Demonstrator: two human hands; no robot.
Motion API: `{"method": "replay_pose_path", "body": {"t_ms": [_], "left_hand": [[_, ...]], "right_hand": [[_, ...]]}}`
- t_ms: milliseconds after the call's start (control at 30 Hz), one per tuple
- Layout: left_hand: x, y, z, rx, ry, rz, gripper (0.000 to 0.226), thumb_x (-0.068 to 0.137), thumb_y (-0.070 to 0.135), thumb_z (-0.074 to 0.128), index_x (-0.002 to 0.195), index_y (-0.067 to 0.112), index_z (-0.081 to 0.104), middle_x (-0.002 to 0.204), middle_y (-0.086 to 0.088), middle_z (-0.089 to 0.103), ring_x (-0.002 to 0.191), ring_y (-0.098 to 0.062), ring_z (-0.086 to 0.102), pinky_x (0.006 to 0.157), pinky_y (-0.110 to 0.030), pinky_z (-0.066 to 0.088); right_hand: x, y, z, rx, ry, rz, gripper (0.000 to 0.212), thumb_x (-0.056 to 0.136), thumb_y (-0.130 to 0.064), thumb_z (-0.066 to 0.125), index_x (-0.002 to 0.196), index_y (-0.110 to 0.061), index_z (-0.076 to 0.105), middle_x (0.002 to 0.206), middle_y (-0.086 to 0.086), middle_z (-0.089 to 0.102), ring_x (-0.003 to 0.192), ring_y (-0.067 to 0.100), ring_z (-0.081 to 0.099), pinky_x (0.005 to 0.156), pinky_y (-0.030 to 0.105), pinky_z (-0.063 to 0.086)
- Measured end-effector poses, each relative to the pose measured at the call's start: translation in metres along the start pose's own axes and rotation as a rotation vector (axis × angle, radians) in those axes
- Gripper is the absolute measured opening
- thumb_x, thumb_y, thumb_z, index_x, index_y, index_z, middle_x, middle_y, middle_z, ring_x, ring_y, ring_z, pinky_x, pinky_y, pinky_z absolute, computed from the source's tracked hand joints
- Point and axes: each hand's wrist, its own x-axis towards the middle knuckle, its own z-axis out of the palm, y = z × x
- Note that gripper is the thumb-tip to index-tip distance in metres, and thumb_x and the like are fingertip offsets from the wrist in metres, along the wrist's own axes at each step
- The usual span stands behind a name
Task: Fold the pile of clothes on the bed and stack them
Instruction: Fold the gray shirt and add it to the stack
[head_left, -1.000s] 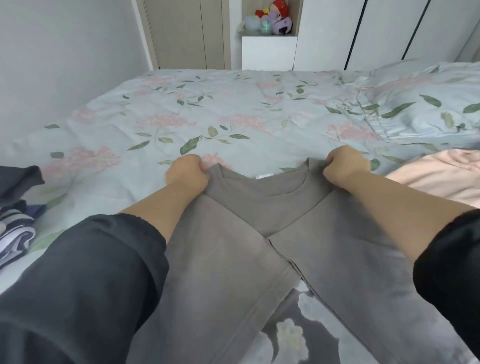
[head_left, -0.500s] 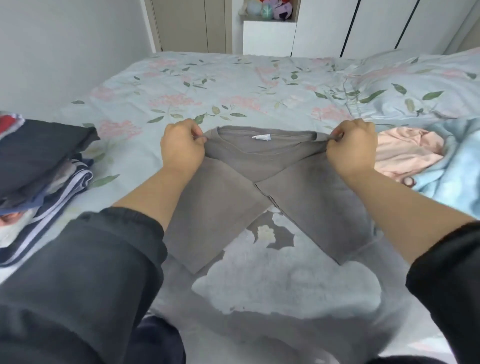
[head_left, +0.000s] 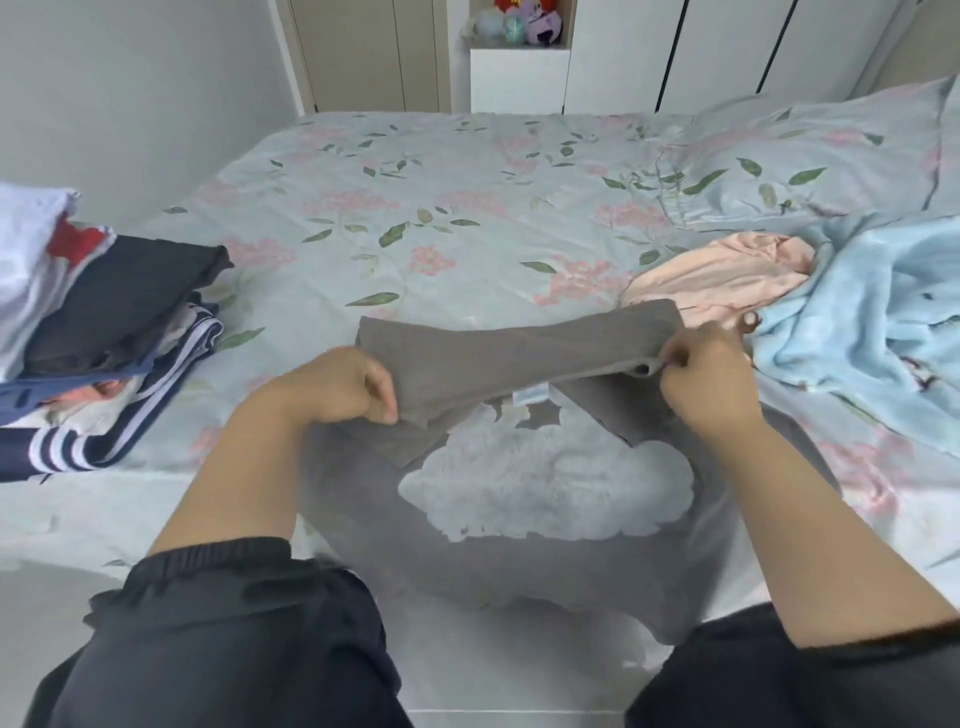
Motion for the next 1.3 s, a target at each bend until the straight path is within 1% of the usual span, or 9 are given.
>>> {"method": "replay_pose_path", "body": {"t_ms": [100,300,533,667,833,933,1067,1167,1300], "left_hand": [[0.002,-0.015,-0.002,0.028,-0.048,-0.202,0.012,0.084,0.009,0.065,0.075,0.011,0.072,0.071,-0.001,0.062,0.064,-0.014,0.056,0.055,-0.021,0.043],[0.041,-0.033,0.009,-0.313,0.484,-0.380,0.036,0.096,0.036,0.048,0.115,0.006,0.057,0.106,-0.017,0.066,0.093,-0.035,0.065,0.084,-0.043,0.054],[0.075,-0.025,0.032,-0.592,0.646,-0.240,0.051,0.093,0.030,0.058,0.139,0.012,0.043,0.141,-0.013,0.046,0.124,-0.029,0.047,0.089,-0.025,0.034],[0.080,-0.036,0.034,-0.645,0.649,-0.351,0.057,0.089,0.009,0.058,0.143,0.008,0.039,0.145,-0.013,0.042,0.127,-0.028,0.045,0.093,-0.025,0.036],[0.072,-0.022,0.029,0.094,0.591,-0.363,0.077,0.086,0.008,0.055,0.151,0.018,0.015,0.138,-0.014,0.042,0.118,-0.035,0.048,0.085,-0.037,0.041],[0.071,0.008,0.041,0.427,0.734,-0.049,0.073,0.091,0.021,0.054,0.151,0.019,0.014,0.148,-0.013,0.031,0.131,-0.033,0.033,0.102,-0.044,0.032],[0.076,0.034,0.088,0.509,0.298,0.237,0.059,0.101,0.045,0.025,0.153,0.028,0.005,0.161,0.001,0.003,0.148,-0.022,-0.004,0.118,-0.049,0.001],[0.082,0.023,0.103,0.527,0.123,0.164,0.059,0.098,0.057,0.013,0.152,0.036,0.000,0.161,0.009,-0.005,0.147,-0.018,-0.010,0.117,-0.051,-0.007],[0.087,0.000,0.087,0.525,0.168,0.018,0.062,0.095,0.062,0.007,0.151,0.037,0.000,0.160,0.009,-0.006,0.147,-0.020,-0.009,0.114,-0.052,-0.008]], "right_hand": [[-0.001,0.009,0.001,0.014,-0.376,0.174,0.023,0.077,0.005,0.047,0.078,0.000,0.069,0.090,0.017,0.066,0.087,0.032,0.058,0.075,0.034,0.048],[0.022,0.016,0.016,0.352,-0.068,0.480,0.024,0.088,-0.015,0.048,0.065,-0.007,0.044,0.066,0.009,0.043,0.074,0.023,0.040,0.062,0.032,0.031],[0.048,0.007,0.042,0.331,-0.095,0.528,0.050,0.096,-0.038,0.048,0.100,0.009,0.063,0.103,0.025,0.061,0.105,0.038,0.055,0.078,0.034,0.036],[0.049,0.016,0.050,0.227,0.013,0.510,0.041,0.094,-0.030,0.053,0.085,0.010,0.063,0.093,0.028,0.064,0.095,0.040,0.059,0.070,0.032,0.034],[0.043,0.011,0.051,-0.025,0.102,0.409,0.041,0.092,-0.027,0.053,0.119,0.004,0.049,0.117,0.028,0.057,0.110,0.043,0.052,0.086,0.044,0.041],[0.037,-0.010,0.047,-0.210,0.203,0.071,0.056,0.091,-0.025,0.052,0.138,0.001,0.036,0.133,0.026,0.045,0.121,0.041,0.041,0.098,0.048,0.031],[0.013,-0.037,0.066,-0.244,-0.253,-0.383,0.053,0.100,-0.040,0.031,0.148,-0.017,0.028,0.155,0.007,0.026,0.143,0.029,0.020,0.115,0.051,0.013],[0.009,-0.019,0.084,-0.341,-0.517,-0.239,0.055,0.100,-0.051,0.015,0.151,-0.032,0.013,0.160,-0.008,0.006,0.147,0.018,0.002,0.115,0.054,-0.002],[0.029,0.015,0.079,-0.417,-0.429,-0.048,0.056,0.098,-0.050,0.012,0.151,-0.031,0.013,0.160,-0.007,0.004,0.147,0.015,0.001,0.114,0.057,-0.001]]}}
